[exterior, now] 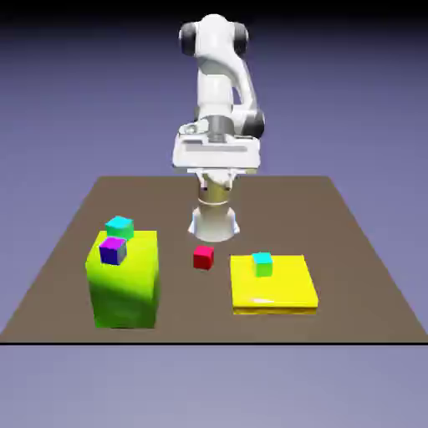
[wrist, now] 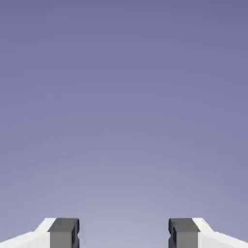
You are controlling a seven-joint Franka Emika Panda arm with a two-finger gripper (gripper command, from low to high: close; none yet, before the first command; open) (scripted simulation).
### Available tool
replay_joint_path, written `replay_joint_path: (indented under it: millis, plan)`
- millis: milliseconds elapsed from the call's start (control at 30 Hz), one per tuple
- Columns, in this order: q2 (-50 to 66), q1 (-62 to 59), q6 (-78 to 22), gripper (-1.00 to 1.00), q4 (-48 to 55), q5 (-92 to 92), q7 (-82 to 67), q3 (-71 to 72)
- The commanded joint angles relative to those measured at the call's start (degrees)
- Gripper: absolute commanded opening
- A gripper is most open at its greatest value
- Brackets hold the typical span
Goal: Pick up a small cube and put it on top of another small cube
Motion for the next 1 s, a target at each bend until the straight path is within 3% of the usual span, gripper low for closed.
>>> replay_joint_path:
  millis: [0, 500, 933, 967]
  plan:
    - [1.5, -0.5, -2.2, 0.0, -0.8, -2.5, -1.0, 1.5]
    - [22.7, -7.8, -34.7, 0.0, -12.3, -38.9, -15.3, 23.7]
    - [41.7, -11.7, -31.5, 0.0, -7.6, -68.5, 5.2, 14.1]
    - [41.7, -11.7, -31.5, -1.0, -7.6, -68.5, 5.2, 14.1]
